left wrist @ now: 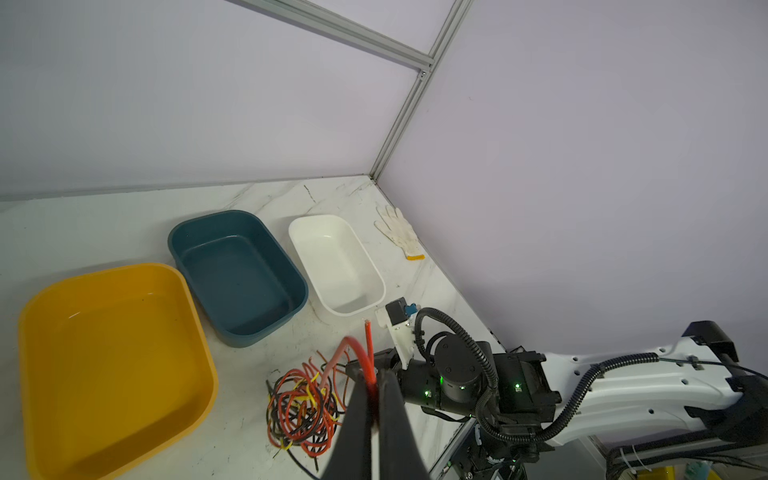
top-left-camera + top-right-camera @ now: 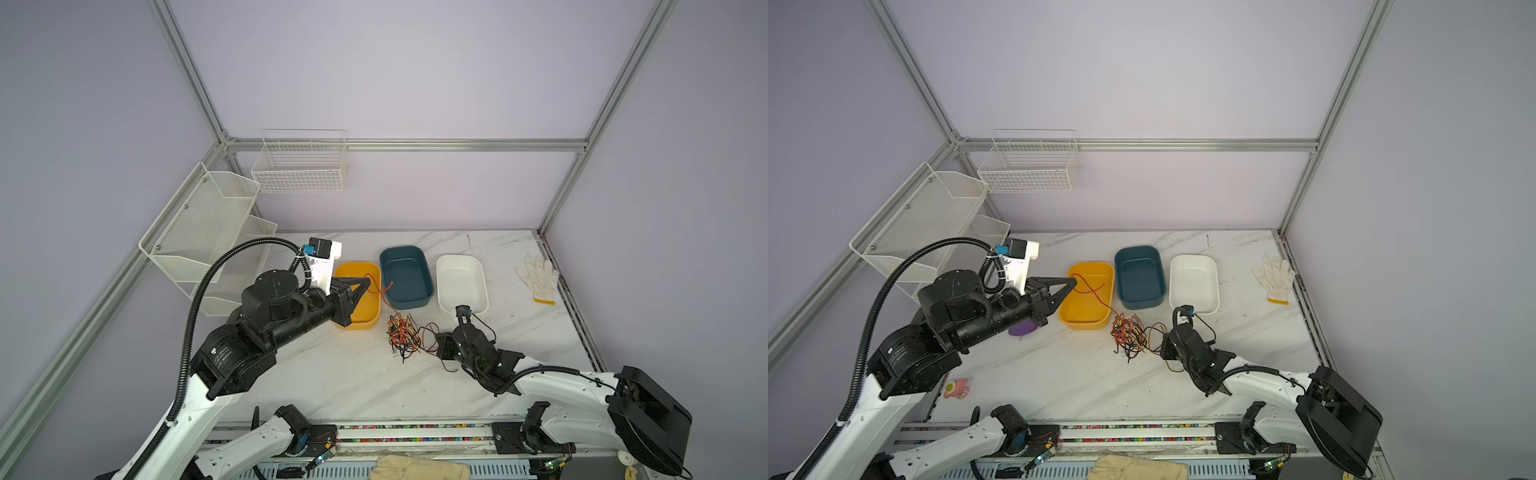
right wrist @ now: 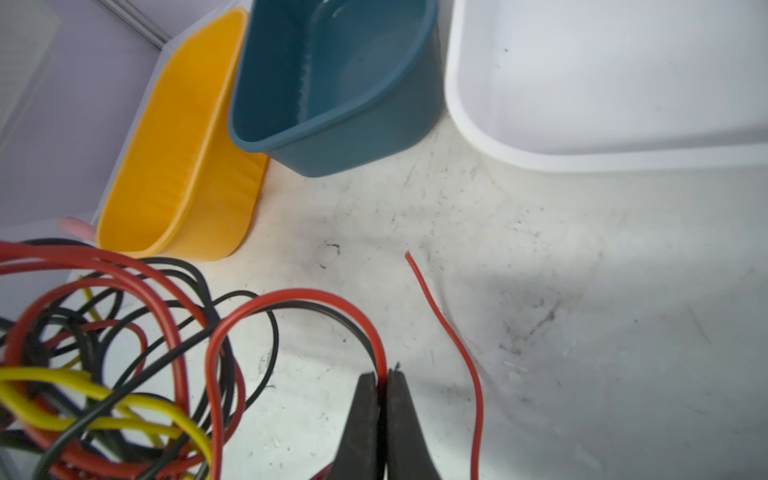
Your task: Untangle the cables
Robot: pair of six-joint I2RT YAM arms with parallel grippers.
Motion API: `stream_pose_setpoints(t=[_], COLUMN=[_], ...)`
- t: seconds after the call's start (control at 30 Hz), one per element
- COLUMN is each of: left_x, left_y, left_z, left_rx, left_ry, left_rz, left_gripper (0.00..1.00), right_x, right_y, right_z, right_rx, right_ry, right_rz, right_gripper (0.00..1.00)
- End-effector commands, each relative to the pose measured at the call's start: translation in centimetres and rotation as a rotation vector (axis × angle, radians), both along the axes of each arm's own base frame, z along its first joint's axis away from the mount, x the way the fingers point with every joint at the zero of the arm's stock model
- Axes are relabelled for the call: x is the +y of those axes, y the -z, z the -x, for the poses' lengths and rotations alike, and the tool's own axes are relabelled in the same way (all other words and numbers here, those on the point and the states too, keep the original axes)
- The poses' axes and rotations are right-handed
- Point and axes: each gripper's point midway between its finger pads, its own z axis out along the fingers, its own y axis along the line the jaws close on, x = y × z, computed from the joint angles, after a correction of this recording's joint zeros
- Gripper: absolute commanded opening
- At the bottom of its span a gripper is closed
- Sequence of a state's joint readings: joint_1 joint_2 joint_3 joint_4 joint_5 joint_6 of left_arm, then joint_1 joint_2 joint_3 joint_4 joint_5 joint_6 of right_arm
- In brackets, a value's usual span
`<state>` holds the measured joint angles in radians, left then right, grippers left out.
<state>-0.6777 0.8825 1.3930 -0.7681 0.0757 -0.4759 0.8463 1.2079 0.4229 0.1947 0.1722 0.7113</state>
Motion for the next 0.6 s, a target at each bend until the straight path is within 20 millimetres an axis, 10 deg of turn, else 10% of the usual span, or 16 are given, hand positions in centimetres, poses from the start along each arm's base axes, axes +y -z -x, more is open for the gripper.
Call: stream_pose_setpoints(t=[0.0,0.23,0.57], left_x=[1.0,0.7,-3.3], left_y=[0.5,3.8,5.3], left_z=[-0.5,-0.8,-1.1], left_rx=[-0.035,0.039,0.106], left_ry=[-0.052,-0.048,0.096], left_rz=[-0.058,-0.101,-0.030], left_gripper=[0.00,0.00,0.00], right_x=[-1.9,-1.3,2.6], right_y=[2.1,0.6,-7.8], right_z=[0.9,1.1,1.4], right_rx=[0.092,0.076,-0.167], right_ry=[0.048,0.009,-0.251], right_rz=[0.031,-0.007,-0.136], right_gripper=[0.00,0.29,0.59])
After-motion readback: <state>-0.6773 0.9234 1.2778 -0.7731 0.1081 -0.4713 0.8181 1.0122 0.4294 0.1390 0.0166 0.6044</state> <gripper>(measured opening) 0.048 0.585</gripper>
